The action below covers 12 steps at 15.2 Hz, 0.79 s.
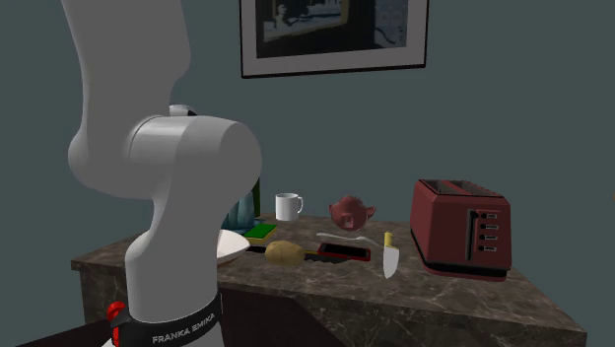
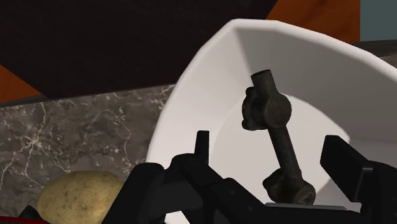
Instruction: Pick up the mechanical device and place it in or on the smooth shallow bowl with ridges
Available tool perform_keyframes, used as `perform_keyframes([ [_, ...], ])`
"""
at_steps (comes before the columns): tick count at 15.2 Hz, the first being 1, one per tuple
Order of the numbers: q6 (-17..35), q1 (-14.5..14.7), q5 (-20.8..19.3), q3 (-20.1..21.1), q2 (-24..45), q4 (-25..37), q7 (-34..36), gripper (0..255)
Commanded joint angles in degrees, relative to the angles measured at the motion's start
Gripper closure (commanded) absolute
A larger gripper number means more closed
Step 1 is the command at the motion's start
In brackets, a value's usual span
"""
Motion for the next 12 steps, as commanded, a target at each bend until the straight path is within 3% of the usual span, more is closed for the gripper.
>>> perform_keyframes([
  [1, 0.0, 0.0, 0.0, 0.0, 0.0, 0.0, 0.0, 0],
  [4, 0.0, 0.0, 0.0, 0.0, 0.0, 0.0, 0.0, 0],
  [8, -9.7, 2.24, 3.24, -2.11, -6.62, 3.69, -2.76, 0],
  [12, -9.7, 2.27, 3.23, -2.13, -6.62, 3.69, -2.75, 0],
])
